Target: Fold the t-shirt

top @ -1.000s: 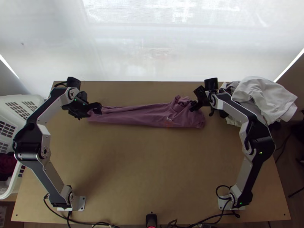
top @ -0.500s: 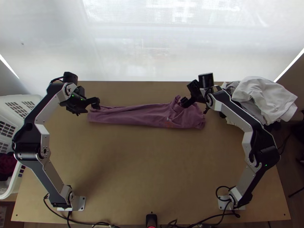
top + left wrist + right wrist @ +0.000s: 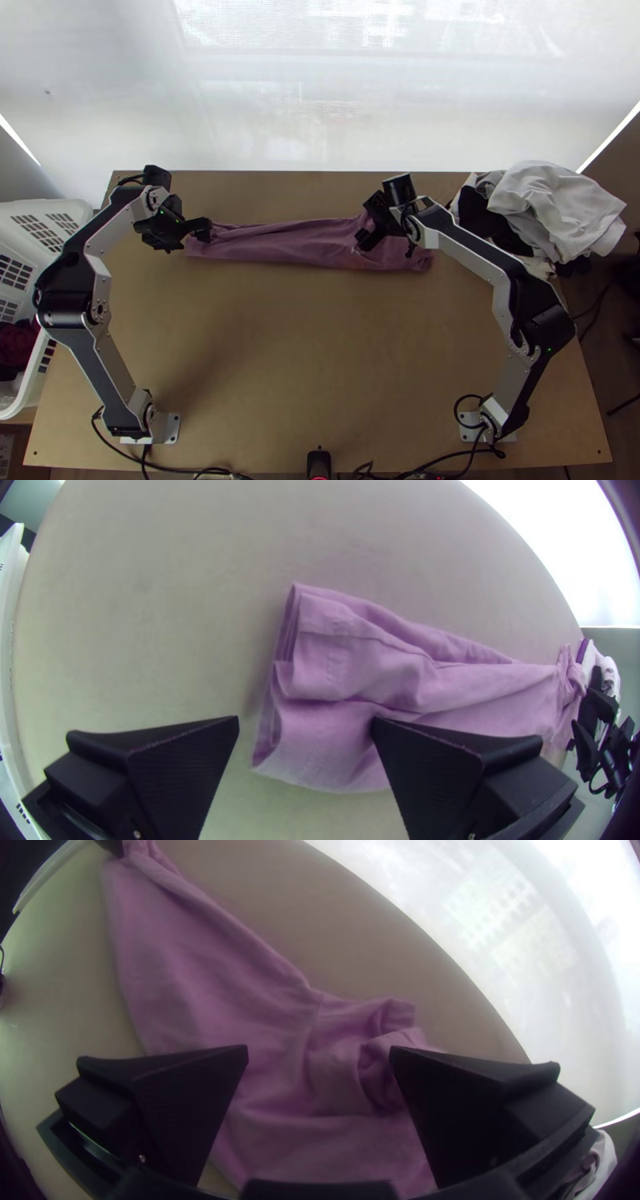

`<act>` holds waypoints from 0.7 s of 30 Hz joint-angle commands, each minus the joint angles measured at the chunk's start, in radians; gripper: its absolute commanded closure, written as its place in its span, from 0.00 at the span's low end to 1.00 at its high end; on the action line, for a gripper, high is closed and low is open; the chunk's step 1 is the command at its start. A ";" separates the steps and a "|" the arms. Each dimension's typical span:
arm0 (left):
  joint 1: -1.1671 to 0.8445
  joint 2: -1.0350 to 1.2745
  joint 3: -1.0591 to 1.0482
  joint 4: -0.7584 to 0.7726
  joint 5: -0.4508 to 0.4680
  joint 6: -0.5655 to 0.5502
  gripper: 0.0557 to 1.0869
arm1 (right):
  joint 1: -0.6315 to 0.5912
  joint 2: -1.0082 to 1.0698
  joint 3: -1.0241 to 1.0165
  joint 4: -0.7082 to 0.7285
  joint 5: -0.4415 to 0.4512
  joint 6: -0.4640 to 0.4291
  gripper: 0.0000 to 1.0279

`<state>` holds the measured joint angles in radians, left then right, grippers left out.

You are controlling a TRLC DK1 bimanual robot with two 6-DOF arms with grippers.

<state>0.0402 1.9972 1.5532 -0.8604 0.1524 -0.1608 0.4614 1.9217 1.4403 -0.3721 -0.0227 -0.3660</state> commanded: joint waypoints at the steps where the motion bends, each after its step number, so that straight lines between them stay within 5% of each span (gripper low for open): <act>1: -0.010 0.035 -0.004 0.017 -0.004 -0.009 0.06 | 0.019 0.053 -0.009 0.004 0.001 0.004 0.04; 7: -0.016 0.038 -0.005 0.014 0.042 -0.006 0.18 | 0.016 0.091 -0.023 0.013 0.001 0.004 0.04; 17: -0.022 0.011 0.031 0.003 0.116 -0.022 0.91 | 0.010 0.102 -0.024 0.015 0.003 0.002 0.04; 21: -0.037 -0.017 0.097 -0.052 0.145 -0.028 0.97 | 0.006 0.119 -0.026 0.015 0.003 0.002 0.04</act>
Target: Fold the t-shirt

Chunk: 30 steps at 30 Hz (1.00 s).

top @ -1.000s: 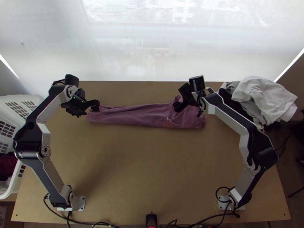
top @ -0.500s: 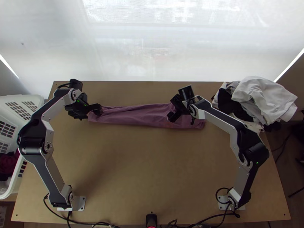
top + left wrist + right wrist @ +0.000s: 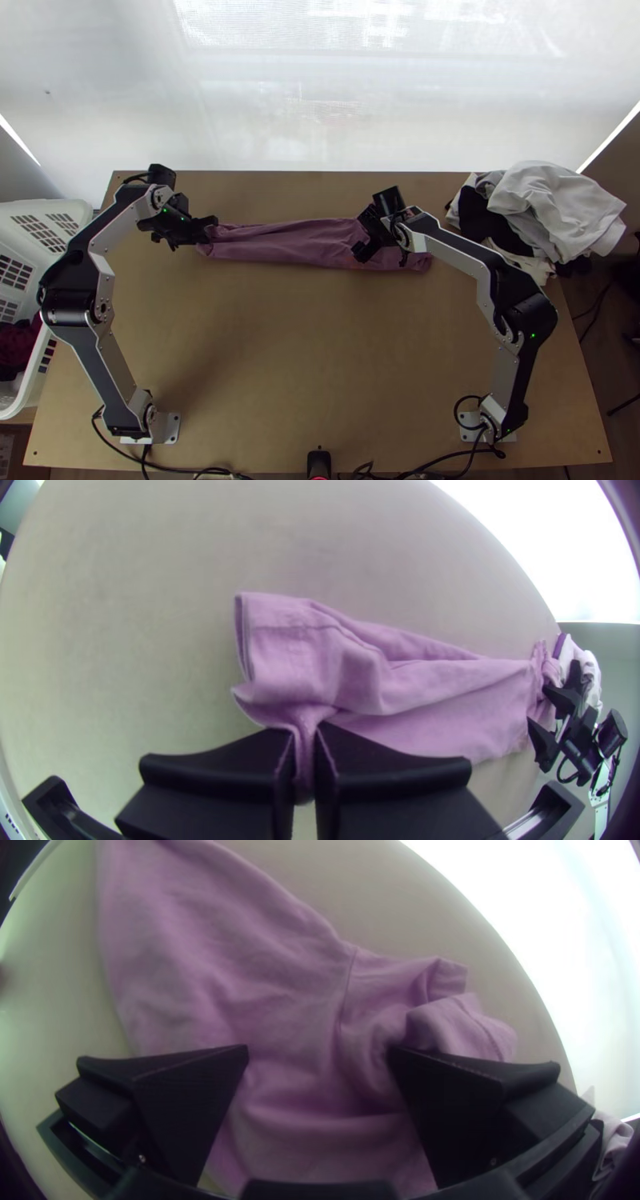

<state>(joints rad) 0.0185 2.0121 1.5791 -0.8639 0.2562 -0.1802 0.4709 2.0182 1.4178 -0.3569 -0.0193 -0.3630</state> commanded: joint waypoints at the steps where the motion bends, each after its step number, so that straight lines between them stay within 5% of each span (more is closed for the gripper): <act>1: -0.022 -0.038 0.094 -0.064 0.051 -0.010 0.97 | -0.005 0.025 -0.005 -0.001 -0.001 -0.001 0.04; 14: -0.098 -0.096 0.368 -0.153 0.288 -0.047 0.97 | -0.018 0.065 -0.003 -0.001 -0.001 -0.001 0.04; 30: -0.381 -0.047 0.499 -0.070 0.295 -0.051 0.97 | -0.137 -0.352 0.010 -0.090 -0.005 0.041 0.04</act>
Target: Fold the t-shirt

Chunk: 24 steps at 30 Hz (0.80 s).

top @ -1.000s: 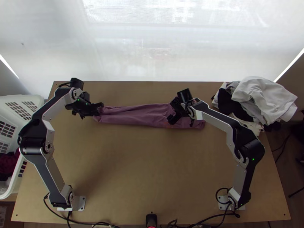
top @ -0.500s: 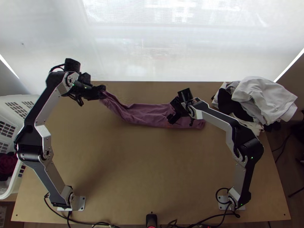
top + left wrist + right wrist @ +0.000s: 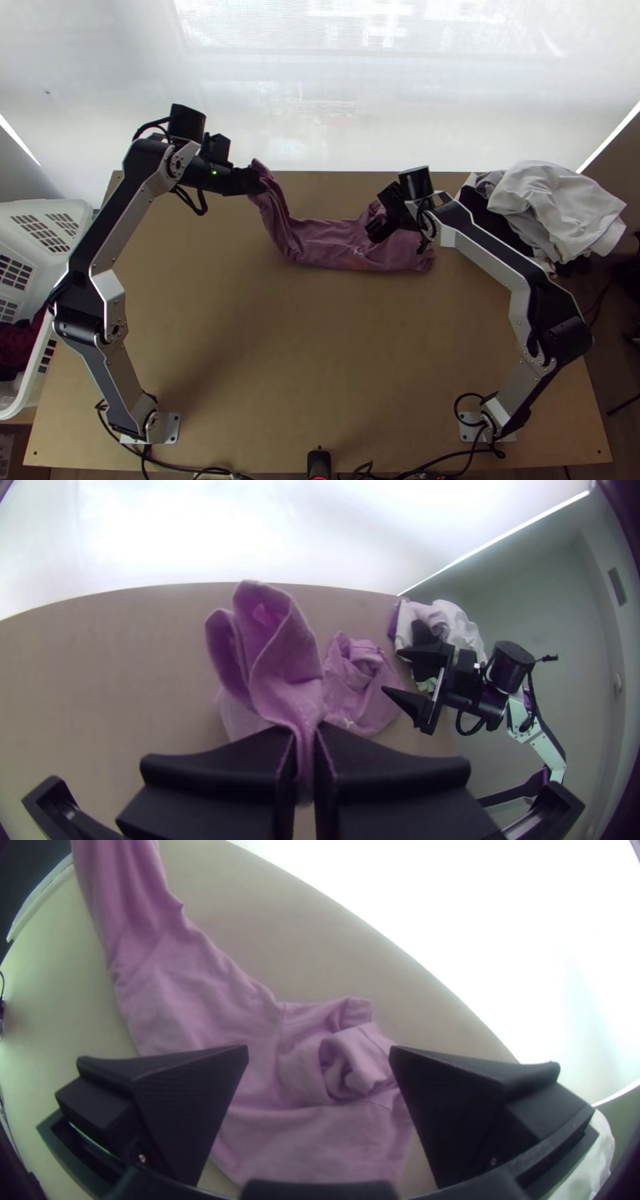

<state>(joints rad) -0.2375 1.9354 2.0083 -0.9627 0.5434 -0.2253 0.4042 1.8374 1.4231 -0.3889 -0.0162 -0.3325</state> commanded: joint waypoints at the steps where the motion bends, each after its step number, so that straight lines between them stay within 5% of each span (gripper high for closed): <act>1: -0.148 0.046 0.096 0.028 0.007 -0.009 0.97 | -0.084 -0.198 0.004 -0.074 -0.010 0.010 0.04; 10: -0.324 0.180 0.221 0.097 0.009 -0.100 0.97 | -0.226 -0.441 -0.148 -0.145 -0.014 0.015 0.04; 24: -0.453 0.382 0.259 0.507 -0.046 -0.227 0.97 | -0.297 -0.627 -0.365 -0.194 -0.013 0.020 0.04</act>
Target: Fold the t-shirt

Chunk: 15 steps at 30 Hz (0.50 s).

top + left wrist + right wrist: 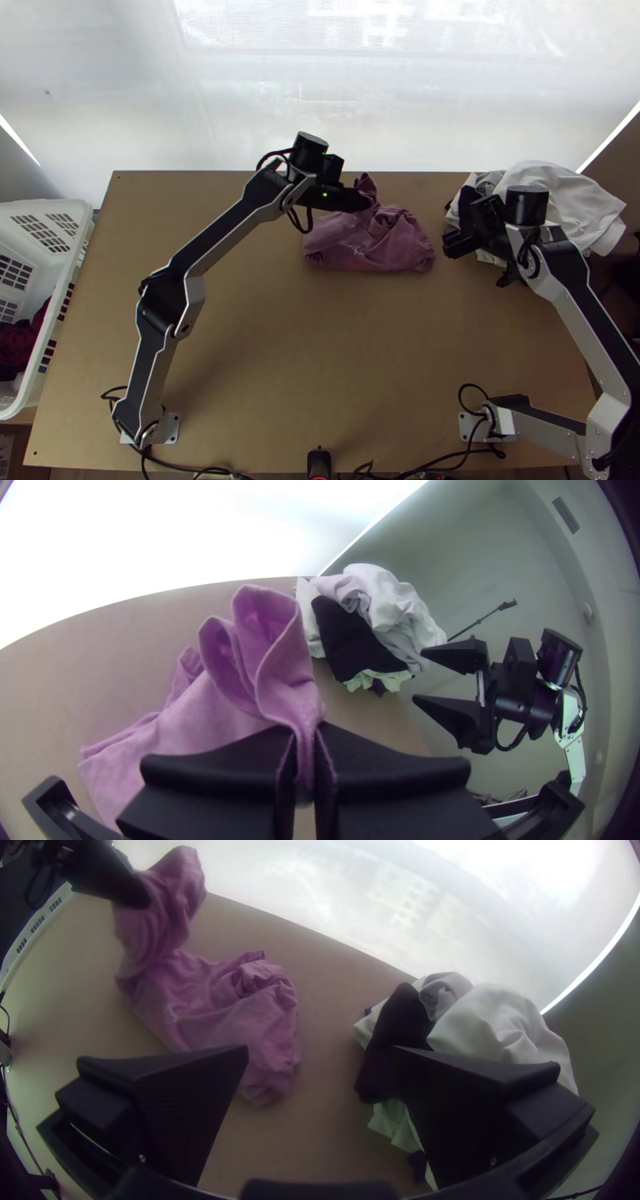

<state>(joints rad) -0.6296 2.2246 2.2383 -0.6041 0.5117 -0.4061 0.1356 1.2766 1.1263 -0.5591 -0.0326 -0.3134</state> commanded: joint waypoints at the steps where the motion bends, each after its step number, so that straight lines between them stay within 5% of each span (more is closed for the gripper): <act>1: -0.070 0.101 0.029 0.165 -0.018 -0.053 0.97 | -0.028 -0.068 -0.072 -0.025 0.003 0.000 0.04; 14: -0.142 0.282 0.070 0.320 -0.071 -0.115 0.97 | -0.033 -0.059 -0.099 -0.033 0.003 0.004 0.04; 15: -0.145 0.291 0.070 0.329 -0.071 -0.119 0.90 | -0.034 -0.057 -0.102 -0.033 0.003 0.005 0.04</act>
<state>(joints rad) -0.7448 2.4306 2.2879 -0.3386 0.4644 -0.5022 0.1051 1.2156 1.0416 -0.5896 -0.0269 -0.3103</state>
